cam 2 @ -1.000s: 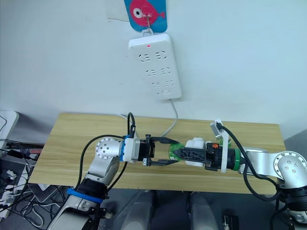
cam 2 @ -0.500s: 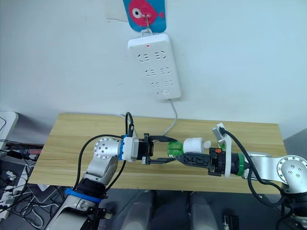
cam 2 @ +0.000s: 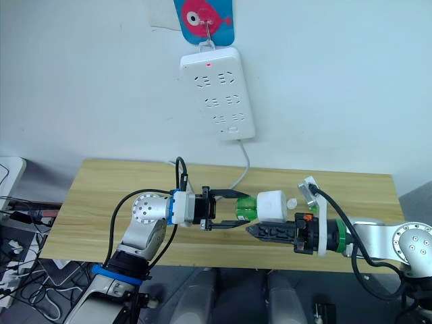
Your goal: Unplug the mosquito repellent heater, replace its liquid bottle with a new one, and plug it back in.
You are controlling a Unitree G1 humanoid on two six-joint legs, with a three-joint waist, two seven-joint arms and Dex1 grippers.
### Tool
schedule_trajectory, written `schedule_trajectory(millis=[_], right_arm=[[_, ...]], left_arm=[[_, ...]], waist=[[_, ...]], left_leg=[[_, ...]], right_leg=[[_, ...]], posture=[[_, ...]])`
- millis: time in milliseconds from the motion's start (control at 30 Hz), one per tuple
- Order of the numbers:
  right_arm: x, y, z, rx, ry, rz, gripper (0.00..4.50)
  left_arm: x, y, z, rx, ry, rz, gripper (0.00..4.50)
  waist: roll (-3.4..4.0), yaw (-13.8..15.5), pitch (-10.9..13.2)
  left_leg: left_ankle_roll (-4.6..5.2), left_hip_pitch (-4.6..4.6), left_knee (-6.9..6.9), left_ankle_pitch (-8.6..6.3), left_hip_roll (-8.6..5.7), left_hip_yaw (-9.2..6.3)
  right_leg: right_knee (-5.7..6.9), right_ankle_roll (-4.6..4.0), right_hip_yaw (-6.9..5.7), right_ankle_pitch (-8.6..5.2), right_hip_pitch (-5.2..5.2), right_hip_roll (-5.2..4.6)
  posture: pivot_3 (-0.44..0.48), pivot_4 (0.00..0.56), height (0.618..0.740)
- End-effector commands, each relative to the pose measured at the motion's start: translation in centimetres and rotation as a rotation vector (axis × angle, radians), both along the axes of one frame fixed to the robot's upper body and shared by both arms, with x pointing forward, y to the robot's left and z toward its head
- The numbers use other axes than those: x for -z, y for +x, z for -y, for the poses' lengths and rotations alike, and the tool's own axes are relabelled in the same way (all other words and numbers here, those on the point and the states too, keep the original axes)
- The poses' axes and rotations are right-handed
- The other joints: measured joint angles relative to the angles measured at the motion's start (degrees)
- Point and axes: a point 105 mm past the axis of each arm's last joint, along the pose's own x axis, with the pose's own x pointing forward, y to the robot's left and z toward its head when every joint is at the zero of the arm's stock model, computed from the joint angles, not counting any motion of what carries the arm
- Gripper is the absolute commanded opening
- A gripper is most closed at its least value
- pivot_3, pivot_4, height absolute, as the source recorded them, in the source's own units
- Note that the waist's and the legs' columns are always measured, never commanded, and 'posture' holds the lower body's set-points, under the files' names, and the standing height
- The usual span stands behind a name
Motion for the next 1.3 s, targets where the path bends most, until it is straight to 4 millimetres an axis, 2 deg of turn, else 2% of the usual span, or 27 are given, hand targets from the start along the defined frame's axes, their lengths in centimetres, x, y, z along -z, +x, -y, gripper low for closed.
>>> schedule_trajectory(millis=[33, 367, 500, 600, 700, 767, 833, 867, 967, 1067, 1300], right_arm=[[-0.7, -1.2, -0.7, -0.046, 0.033, 0.022, 4.47], [-1.2, -3.4, -0.9, -0.1, 0.043, 0.052, 4.47], [-1.7, -4.9, 0.3, -0.142, 0.002, 0.069, 4.47], [-1.6, -5.0, 2.1, -0.104, -0.082, 0.051, 4.47], [-1.3, -4.0, 4.2, 0.0, -0.153, 0.04, 3.88], [-1.1, -2.7, 5.8, 0.067, -0.193, 0.081, 3.2], [-0.9, -1.1, 7.2, 0.121, -0.237, 0.132, 2.34], [-0.9, -0.1, 7.8, 0.161, -0.242, 0.151, 2.11], [-0.7, 1.9, 8.2, 0.214, -0.245, 0.195, 1.08], [-0.1, 3.4, 7.5, 0.233, -0.228, 0.218, 0.02], [0.0, 3.9, 4.9, 0.195, -0.151, 0.231, 0.02]], left_arm=[[-0.8, 0.0, 0.2, 0.006, -0.027, 0.028, 2.23], [-0.7, 0.0, 0.3, 0.002, -0.03, 0.023, 2.23], [-0.7, -0.1, 0.1, 0.005, -0.027, 0.024, 2.23], [-0.7, -0.2, 0.0, 0.006, -0.027, 0.025, 2.23], [-0.7, -0.3, -0.2, 0.009, -0.026, 0.025, 2.23], [-0.7, -0.6, -0.3, 0.023, -0.026, 0.017, 2.23], [-0.7, -0.9, -0.4, 0.044, -0.029, 0.007, 2.23], [-0.7, -1.0, -0.4, 0.047, -0.031, 0.003, 2.23], [-1.0, -1.0, -0.4, 0.05, -0.033, -0.002, 2.23], [-1.4, -1.1, -0.4, 0.056, -0.039, -0.013, 2.23], [-1.5, -1.2, -0.3, 0.061, -0.038, -0.022, 2.23]], waist=[[0.0, 0.0, 0.0], [0.0, 0.0, 0.0], [-0.01, 0.0, 0.0], [-0.02, 0.1, 0.0], [-0.08, 0.1, -0.1], [-0.08, 0.1, -0.1], [-0.07, 0.0, -0.1], [-0.09, 0.0, -0.1], [-0.13, 0.0, -0.2], [-0.23, 0.0, -0.3], [-0.22, 0.1, -0.3]], left_leg=[[0.0, 0.0, 0.0, 0.0, 0.0, 0.0], [0.0, 0.0, 0.04, 0.0, 0.0, -0.02], [0.0, -0.01, 0.07, 0.0, -0.01, -0.02], [0.0, -0.01, 0.14, 0.0, -0.02, -0.04], [0.0, 0.0, 0.2, 0.0, -0.01, -0.05], [0.0, 0.0, 0.31, 0.0, -0.01, -0.03], [0.0, 0.0, 0.48, 0.0, 0.01, 0.01], [0.0, -0.01, 0.51, 0.0, 0.01, 0.02], [0.03, -0.01, 0.61, 0.03, 0.01, 0.06], [0.04, -0.02, 0.6, 0.03, 0.04, 0.05], [0.05, -0.08, 0.58, 0.03, 0.0, 0.04]], right_leg=[[0.0, 0.0, 0.0, 0.0, 0.0, 0.0], [0.01, 0.01, -0.01, 0.0, 0.02, 0.0], [0.0, 0.01, -0.01, 0.01, 0.04, -0.01], [0.0, 0.06, -0.02, 0.03, 0.1, -0.01], [0.0, 0.09, -0.02, 0.05, 0.14, -0.01], [0.0, 0.11, 0.0, 0.08, 0.16, 0.0], [0.0, 0.12, 0.05, 0.13, 0.17, 0.03], [0.0, 0.11, 0.06, 0.15, 0.17, 0.03], [-0.01, 0.16, 0.13, 0.25, 0.19, 0.08], [-0.02, 0.17, 0.11, 0.25, 0.19, 0.1], [-0.01, 0.15, 0.1, 0.27, 0.15, 0.05]], posture=[[0.221, 0.291, 0.74], [0.217, 0.29, 0.74], [0.215, 0.284, 0.74], [0.215, 0.284, 0.74], [0.215, 0.284, 0.74], [0.215, 0.272, 0.74], [0.215, 0.272, 0.74], [0.215, 0.272, 0.74], [0.226, 0.264, 0.74], [0.229, 0.262, 0.74], [0.233, 0.268, 0.74]])
